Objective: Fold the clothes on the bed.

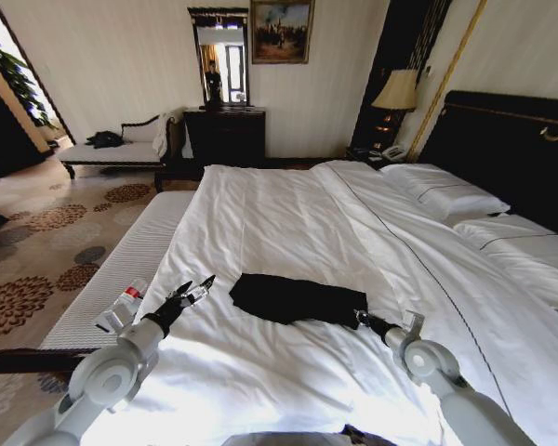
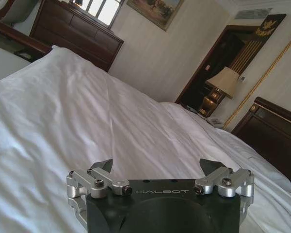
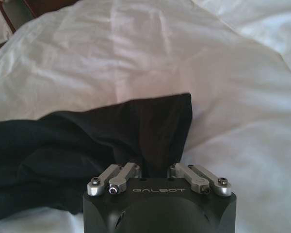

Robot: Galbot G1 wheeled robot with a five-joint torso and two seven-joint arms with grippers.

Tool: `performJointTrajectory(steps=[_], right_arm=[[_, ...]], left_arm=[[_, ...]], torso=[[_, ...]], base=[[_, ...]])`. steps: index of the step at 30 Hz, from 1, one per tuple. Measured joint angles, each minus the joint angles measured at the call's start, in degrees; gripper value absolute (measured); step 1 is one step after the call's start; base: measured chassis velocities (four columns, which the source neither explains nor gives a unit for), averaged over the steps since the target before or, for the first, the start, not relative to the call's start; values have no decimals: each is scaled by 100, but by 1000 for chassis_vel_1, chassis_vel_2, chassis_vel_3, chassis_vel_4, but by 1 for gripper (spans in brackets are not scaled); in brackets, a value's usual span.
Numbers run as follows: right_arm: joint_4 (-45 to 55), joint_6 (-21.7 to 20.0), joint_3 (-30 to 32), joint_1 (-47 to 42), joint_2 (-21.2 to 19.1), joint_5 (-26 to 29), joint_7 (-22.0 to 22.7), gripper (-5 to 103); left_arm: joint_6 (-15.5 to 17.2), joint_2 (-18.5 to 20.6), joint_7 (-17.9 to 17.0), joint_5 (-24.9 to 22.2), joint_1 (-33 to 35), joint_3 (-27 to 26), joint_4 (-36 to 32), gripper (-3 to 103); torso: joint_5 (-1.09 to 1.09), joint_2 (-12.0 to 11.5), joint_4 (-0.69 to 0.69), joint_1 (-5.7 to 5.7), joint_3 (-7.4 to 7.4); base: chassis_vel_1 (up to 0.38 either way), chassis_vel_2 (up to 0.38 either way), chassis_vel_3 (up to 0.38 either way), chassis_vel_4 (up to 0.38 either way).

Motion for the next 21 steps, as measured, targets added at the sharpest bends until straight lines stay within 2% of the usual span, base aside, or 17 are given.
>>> performJointTrajectory(steps=[1, 2, 6, 7, 9, 11, 15, 16, 20, 21], right_arm=[[-28, -27, 3, -2, 17, 17, 10, 28], [-28, -27, 3, -2, 17, 17, 10, 28], [-145, -118, 2, 43, 59, 192, 45, 50], [-145, -118, 2, 43, 59, 192, 45, 50], [-210, -199, -22, 143, 99, 505, 82, 61], [-266, -247, -57, 220, 136, 706, 108, 61], [-519, -349, -228, 513, 287, 1045, 185, 83], [-519, -349, -228, 513, 287, 1045, 185, 83], [-638, -387, -339, 714, 362, 1199, 225, 97], [-638, -387, -339, 714, 362, 1199, 225, 97]], left_arm=[[0, 3, -5, 0, 0, 2, -4, 100], [0, 3, -5, 0, 0, 2, -4, 100], [5, 34, -19, -2, 1, 22, -16, 100], [5, 34, -19, -2, 1, 22, -16, 100], [8, 48, -28, -14, -3, 25, -16, 100], [10, 61, -40, -23, -10, 33, -16, 100], [27, 150, -98, -91, -24, 21, -36, 100], [27, 150, -98, -91, -24, 21, -36, 100], [42, 239, -119, -179, -17, -88, -56, 100], [42, 239, -119, -179, -17, -88, -56, 100]], torso=[[0, 0, 0, 0, 0], [0, 0, 0, 0, 0], [-1, 0, 0, 0, 0], [-1, 0, 0, 0, 0], [-1, 0, 0, 0, 0], [-1, 0, 0, 0, 0], [-2, 0, 0, 0, 0], [-2, 0, 0, 0, 0], [-1, 0, 0, 1, 0], [-1, 0, 0, 1, 0]], base=[[0, 0, 0, 0], [0, 0, 0, 0], [0, 0, 0, 0], [0, 0, 0, 0], [0, 0, 0, 0], [0, 0, 0, 0], [0, 0, 0, 0], [0, 0, 0, 0], [0, 0, 0, 0], [0, 0, 0, 0]])
